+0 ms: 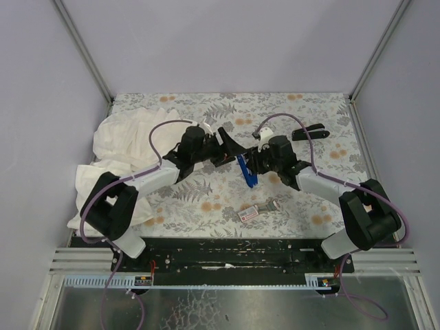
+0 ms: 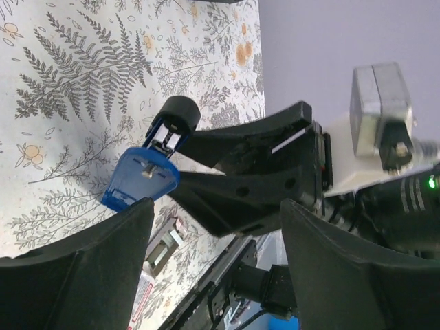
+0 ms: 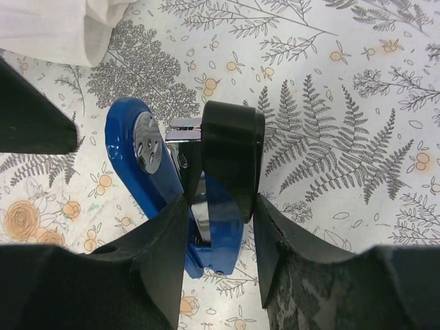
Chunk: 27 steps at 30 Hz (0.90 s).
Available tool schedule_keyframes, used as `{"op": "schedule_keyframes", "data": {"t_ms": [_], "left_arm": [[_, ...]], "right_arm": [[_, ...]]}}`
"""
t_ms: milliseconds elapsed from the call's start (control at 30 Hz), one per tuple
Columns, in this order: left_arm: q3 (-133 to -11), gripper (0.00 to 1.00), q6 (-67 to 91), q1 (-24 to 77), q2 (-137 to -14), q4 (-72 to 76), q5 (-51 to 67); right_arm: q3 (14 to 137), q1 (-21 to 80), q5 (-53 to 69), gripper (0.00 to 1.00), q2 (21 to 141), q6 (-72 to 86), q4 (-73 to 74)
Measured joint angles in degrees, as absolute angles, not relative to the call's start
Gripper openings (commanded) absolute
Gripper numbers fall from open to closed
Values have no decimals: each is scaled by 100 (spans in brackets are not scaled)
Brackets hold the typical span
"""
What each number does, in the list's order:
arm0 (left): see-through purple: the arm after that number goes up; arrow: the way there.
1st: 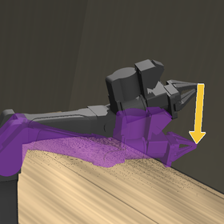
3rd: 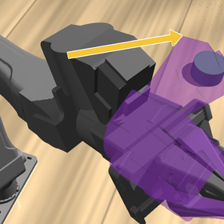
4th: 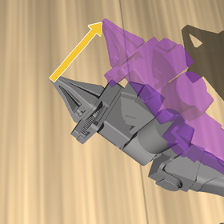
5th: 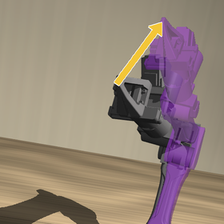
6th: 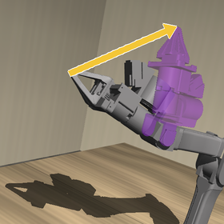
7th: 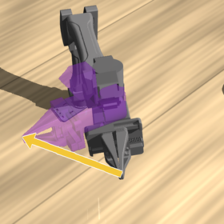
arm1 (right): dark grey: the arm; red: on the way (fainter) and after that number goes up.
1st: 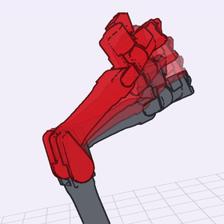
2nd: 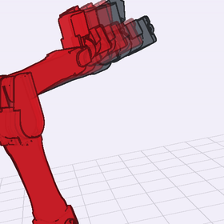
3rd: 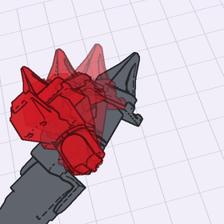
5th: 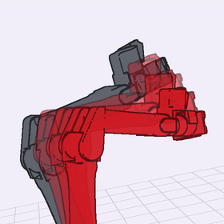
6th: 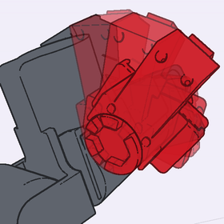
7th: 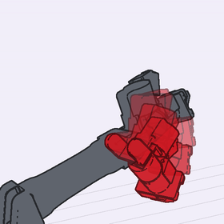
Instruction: Load the staples into the stapler
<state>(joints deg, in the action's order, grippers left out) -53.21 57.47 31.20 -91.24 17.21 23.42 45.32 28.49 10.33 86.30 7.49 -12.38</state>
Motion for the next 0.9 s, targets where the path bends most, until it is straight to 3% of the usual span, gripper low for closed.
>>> {"op": "schedule_keyframes", "data": {"t_ms": [400, 900], "left_arm": [[-5531, 45, 6241, 3282, -9498, 1632, 1914], [-5192, 33, 6442, 3297, -9487, 1656, 1409]], "right_arm": [[4206, 3553, -305, 14, 8353, 401, -1660], [4082, 3747, -663, 14, 8241, 266, -1761]]}}
